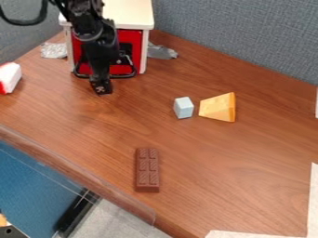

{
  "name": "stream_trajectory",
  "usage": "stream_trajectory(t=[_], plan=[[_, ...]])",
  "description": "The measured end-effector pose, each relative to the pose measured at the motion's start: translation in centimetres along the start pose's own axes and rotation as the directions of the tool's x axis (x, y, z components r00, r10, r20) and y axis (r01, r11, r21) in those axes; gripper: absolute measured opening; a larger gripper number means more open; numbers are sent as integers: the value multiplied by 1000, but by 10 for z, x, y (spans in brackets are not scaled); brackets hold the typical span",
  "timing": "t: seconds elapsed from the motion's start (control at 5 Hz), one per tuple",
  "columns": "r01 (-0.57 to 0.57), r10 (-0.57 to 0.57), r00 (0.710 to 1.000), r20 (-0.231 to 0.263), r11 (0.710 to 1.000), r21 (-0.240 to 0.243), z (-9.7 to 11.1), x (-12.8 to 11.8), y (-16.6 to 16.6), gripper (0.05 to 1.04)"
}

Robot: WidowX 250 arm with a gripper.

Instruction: Open the red drawer

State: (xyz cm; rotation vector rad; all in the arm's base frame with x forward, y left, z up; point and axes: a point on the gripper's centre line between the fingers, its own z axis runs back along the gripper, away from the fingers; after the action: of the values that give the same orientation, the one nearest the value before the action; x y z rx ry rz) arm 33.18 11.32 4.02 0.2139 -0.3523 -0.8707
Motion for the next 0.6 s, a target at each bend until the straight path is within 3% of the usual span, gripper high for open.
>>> stream_trajectory(t=[0.2,0.6], plan=[[-13,13,1000,-17,1000,-1,-10,0,1,972],[-29,29,1000,9,998,-47,-13,3,-8,388]])
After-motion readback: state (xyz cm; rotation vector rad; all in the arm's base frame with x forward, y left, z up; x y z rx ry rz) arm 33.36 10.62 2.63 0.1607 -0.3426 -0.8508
